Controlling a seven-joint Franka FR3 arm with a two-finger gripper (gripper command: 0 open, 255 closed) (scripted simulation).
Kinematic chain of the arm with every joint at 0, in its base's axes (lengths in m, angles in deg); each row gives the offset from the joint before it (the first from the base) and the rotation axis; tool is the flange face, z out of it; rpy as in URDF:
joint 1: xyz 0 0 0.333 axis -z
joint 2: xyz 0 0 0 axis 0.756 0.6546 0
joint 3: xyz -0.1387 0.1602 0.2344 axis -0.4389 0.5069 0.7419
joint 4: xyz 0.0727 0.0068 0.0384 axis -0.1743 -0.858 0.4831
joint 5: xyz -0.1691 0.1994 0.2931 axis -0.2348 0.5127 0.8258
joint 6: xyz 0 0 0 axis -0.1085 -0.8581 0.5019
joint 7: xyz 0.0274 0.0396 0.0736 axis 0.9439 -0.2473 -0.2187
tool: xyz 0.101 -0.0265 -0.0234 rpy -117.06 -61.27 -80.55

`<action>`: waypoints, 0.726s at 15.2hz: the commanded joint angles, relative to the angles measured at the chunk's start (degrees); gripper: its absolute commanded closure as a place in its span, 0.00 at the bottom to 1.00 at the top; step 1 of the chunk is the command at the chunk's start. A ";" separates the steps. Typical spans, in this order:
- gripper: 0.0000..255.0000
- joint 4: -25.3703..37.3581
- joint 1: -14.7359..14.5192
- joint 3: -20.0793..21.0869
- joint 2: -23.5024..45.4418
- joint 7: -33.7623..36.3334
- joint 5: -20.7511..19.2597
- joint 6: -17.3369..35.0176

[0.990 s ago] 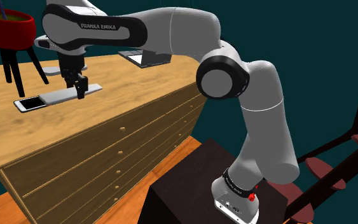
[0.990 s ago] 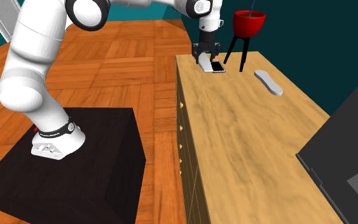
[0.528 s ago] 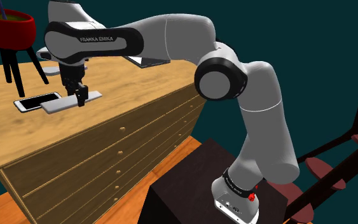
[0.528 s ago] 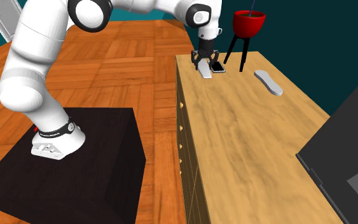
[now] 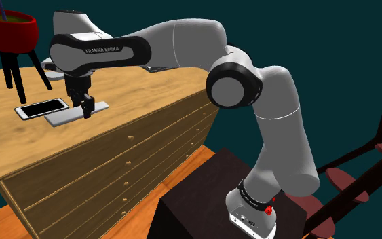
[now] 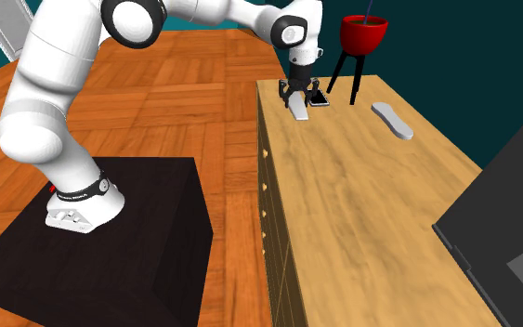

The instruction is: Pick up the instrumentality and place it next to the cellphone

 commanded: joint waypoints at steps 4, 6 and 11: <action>0.00 -0.01 0.00 0.00 -0.01 0.00 0.00 0.03; 0.00 0.00 0.00 0.00 -0.01 0.00 0.00 0.03; 0.00 2.25 0.07 -0.10 -0.98 0.13 -0.15 -3.19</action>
